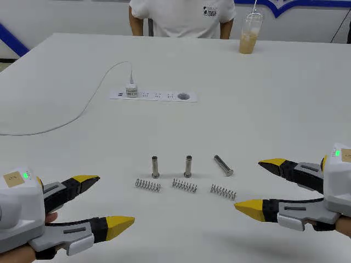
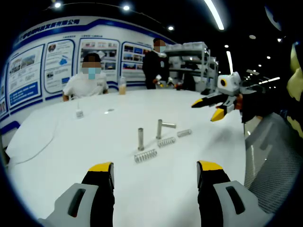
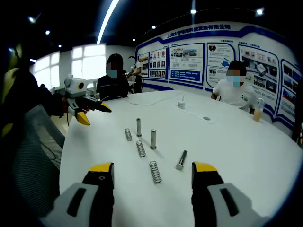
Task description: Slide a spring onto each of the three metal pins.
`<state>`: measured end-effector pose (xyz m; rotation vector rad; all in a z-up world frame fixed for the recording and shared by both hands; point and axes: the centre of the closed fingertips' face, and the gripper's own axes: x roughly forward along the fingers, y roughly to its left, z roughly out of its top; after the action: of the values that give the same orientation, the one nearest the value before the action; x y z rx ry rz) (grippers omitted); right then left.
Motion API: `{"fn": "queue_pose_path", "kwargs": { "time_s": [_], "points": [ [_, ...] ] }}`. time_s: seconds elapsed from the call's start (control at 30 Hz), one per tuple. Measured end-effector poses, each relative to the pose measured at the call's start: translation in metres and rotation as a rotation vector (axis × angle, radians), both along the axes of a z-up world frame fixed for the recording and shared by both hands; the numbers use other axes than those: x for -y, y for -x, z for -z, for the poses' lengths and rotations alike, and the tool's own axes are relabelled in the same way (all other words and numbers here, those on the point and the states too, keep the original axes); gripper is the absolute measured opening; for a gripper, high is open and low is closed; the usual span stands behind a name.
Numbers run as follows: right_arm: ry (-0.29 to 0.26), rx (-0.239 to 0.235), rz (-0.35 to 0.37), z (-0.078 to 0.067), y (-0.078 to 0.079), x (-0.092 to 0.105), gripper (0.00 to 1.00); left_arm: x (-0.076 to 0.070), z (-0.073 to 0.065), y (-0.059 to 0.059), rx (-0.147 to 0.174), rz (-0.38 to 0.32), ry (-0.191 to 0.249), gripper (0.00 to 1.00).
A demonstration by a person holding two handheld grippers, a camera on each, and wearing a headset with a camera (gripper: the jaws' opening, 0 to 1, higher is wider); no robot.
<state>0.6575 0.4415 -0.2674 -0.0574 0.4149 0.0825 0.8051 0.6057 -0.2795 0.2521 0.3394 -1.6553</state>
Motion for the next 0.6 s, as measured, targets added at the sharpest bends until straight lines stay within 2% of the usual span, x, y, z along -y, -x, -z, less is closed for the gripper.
{"fn": "queue_pose_path", "kwargs": {
  "time_s": [0.6],
  "points": [
    [-0.003, -0.007, 0.001, 0.0013, -0.0003, 0.0011, 0.67, -0.0009, -0.0013, -0.0008, 0.001, 0.000, -0.004, 0.73]
  ]
}}
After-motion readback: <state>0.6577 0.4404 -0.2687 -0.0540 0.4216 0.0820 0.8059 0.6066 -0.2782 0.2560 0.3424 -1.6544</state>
